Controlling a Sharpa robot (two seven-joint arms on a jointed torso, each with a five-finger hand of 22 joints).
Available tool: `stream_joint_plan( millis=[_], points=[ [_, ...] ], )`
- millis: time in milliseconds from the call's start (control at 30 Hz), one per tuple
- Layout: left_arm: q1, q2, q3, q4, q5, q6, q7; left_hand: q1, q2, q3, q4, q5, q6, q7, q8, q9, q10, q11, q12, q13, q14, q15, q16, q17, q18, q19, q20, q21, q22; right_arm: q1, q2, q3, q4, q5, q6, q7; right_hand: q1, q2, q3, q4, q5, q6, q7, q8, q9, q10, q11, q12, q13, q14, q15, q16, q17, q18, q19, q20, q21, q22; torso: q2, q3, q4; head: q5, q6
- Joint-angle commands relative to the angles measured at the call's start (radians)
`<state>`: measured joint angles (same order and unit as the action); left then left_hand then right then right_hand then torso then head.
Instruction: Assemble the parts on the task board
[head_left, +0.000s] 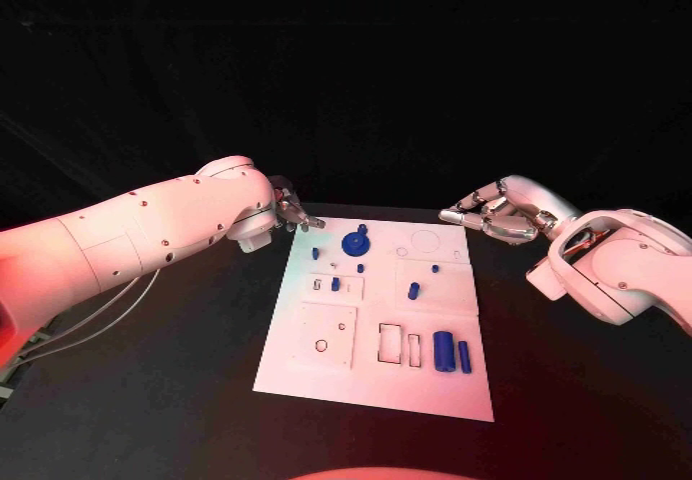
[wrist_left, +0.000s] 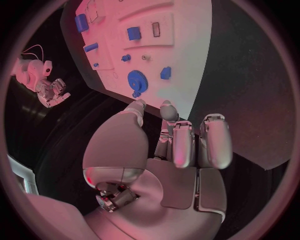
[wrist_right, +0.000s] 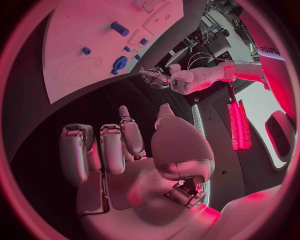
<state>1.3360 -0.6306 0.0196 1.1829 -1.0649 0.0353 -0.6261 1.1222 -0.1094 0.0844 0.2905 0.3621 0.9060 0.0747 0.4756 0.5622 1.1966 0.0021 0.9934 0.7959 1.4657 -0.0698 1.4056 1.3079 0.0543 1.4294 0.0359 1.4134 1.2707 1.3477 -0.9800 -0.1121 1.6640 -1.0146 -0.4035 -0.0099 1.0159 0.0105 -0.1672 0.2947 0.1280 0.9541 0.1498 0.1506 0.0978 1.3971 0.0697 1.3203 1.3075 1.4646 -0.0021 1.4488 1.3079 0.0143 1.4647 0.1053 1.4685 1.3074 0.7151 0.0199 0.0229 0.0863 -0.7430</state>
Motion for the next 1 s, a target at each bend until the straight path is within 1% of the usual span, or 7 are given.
stream_joint_plan(
  millis=[33, 233, 333, 500, 600, 933, 1000],
  points=[
    [-0.003, 0.014, -0.005, -0.023, -0.010, 0.049, 0.028, 0.009, 0.002, -0.009, 0.000, 0.005, 0.010, 0.000, -0.004, -0.002, 0.004, -0.002, 0.003, -0.001, 0.057, 0.007, -0.003, 0.092, 0.009, 0.002, 0.003, 0.005, 0.001, -0.001, 0.002, 0.000, -0.003, -0.006, 0.003, -0.010, 0.002, 0.015, -0.004, -0.004, 0.008, -0.007, 0.000, 0.005, 0.001, -0.007, -0.003, -0.004, 0.046, 0.065, -0.006, -0.005, 0.076, 0.013, 0.041, -0.005, -0.005, 0.197, 0.000, 0.0003, -0.0019, 0.003, -0.001],
    [-0.012, 0.040, -0.014, -0.058, -0.017, 0.070, 0.034, 0.013, 0.003, -0.010, 0.000, 0.005, 0.013, 0.000, -0.005, -0.004, 0.003, -0.002, 0.001, -0.004, 0.057, 0.007, -0.003, 0.092, 0.009, 0.003, 0.003, 0.006, 0.003, -0.002, 0.005, 0.000, -0.005, -0.010, 0.007, -0.019, 0.008, 0.017, -0.006, -0.005, 0.014, -0.008, 0.000, 0.005, 0.001, -0.014, -0.003, -0.014, 0.037, 0.063, -0.006, -0.013, 0.065, 0.017, 0.033, -0.005, -0.018, 0.189, 0.001, -0.0008, -0.0015, -0.002, -0.004],
    [-0.018, 0.049, -0.016, -0.068, -0.016, 0.081, 0.037, 0.013, 0.003, -0.010, 0.000, 0.005, 0.013, 0.000, -0.005, -0.004, 0.003, -0.002, 0.001, -0.004, 0.057, 0.007, -0.003, 0.092, 0.009, 0.003, 0.003, 0.007, 0.003, -0.002, 0.006, 0.000, -0.005, -0.011, 0.007, -0.020, 0.013, 0.020, -0.008, -0.006, 0.020, -0.010, 0.001, 0.004, 0.001, -0.017, -0.003, -0.018, 0.034, 0.061, -0.006, -0.016, 0.061, 0.018, 0.031, -0.005, -0.022, 0.187, 0.001, -0.0006, -0.0020, 0.001, -0.006],
    [-0.022, 0.059, -0.018, -0.082, -0.014, 0.092, 0.034, 0.016, 0.005, -0.011, 0.000, 0.005, 0.015, -0.001, -0.005, -0.007, 0.002, -0.002, 0.001, -0.005, 0.057, 0.007, -0.003, 0.092, 0.008, 0.006, 0.002, 0.010, 0.010, -0.003, 0.007, 0.000, -0.005, -0.012, 0.006, -0.020, 0.013, 0.020, -0.008, -0.006, 0.020, -0.010, 0.001, 0.004, 0.001, -0.017, -0.003, -0.018, 0.034, 0.061, -0.006, -0.016, 0.061, 0.018, 0.031, -0.005, -0.022, 0.187, 0.000, 0.0003, -0.0018, 0.006, -0.010],
    [-0.023, 0.061, -0.019, -0.086, -0.013, 0.099, 0.030, 0.019, 0.006, -0.012, 0.000, 0.005, 0.018, -0.001, -0.006, -0.009, 0.003, -0.003, 0.003, -0.004, 0.057, 0.007, -0.003, 0.092, 0.007, 0.007, 0.002, 0.011, 0.012, -0.003, 0.007, 0.000, -0.007, -0.012, 0.004, -0.022, 0.016, 0.021, -0.009, -0.006, 0.022, -0.010, 0.001, 0.004, 0.001, -0.017, -0.003, -0.018, 0.034, 0.061, -0.006, -0.017, 0.059, 0.018, 0.030, -0.005, -0.024, 0.186, 0.000, 0.0003, -0.0011, 0.003, -0.010],
    [-0.024, 0.064, -0.019, -0.082, -0.013, 0.136, 0.015, 0.029, 0.010, -0.017, 0.001, 0.005, 0.031, -0.004, -0.004, -0.015, 0.009, -0.005, 0.013, 0.006, 0.057, 0.005, -0.003, 0.093, 0.005, 0.012, 0.001, 0.017, 0.024, -0.004, 0.008, 0.000, -0.012, -0.011, 0.001, -0.023, 0.017, 0.023, -0.010, -0.006, 0.024, -0.010, 0.000, 0.005, 0.001, -0.017, -0.003, -0.018, 0.035, 0.061, -0.006, -0.018, 0.059, 0.018, 0.030, -0.005, -0.024, 0.186, -0.001, 0.0006, -0.0016, 0.006, -0.013],
    [-0.024, 0.065, -0.019, -0.082, -0.014, 0.140, 0.011, 0.031, 0.013, -0.020, 0.001, 0.005, 0.037, -0.006, -0.003, -0.017, 0.019, -0.006, 0.027, 0.022, 0.057, 0.004, -0.002, 0.093, 0.003, 0.016, 0.001, 0.021, 0.031, -0.004, 0.008, 0.000, -0.012, -0.011, 0.001, -0.023, 0.019, 0.024, -0.010, -0.006, 0.025, -0.008, 0.000, 0.006, 0.001, -0.016, -0.003, -0.017, 0.035, 0.061, -0.006, -0.018, 0.059, 0.018, 0.030, -0.005, -0.024, 0.186, -0.001, 0.0011, -0.0017, 0.008, -0.013]
  ],
)
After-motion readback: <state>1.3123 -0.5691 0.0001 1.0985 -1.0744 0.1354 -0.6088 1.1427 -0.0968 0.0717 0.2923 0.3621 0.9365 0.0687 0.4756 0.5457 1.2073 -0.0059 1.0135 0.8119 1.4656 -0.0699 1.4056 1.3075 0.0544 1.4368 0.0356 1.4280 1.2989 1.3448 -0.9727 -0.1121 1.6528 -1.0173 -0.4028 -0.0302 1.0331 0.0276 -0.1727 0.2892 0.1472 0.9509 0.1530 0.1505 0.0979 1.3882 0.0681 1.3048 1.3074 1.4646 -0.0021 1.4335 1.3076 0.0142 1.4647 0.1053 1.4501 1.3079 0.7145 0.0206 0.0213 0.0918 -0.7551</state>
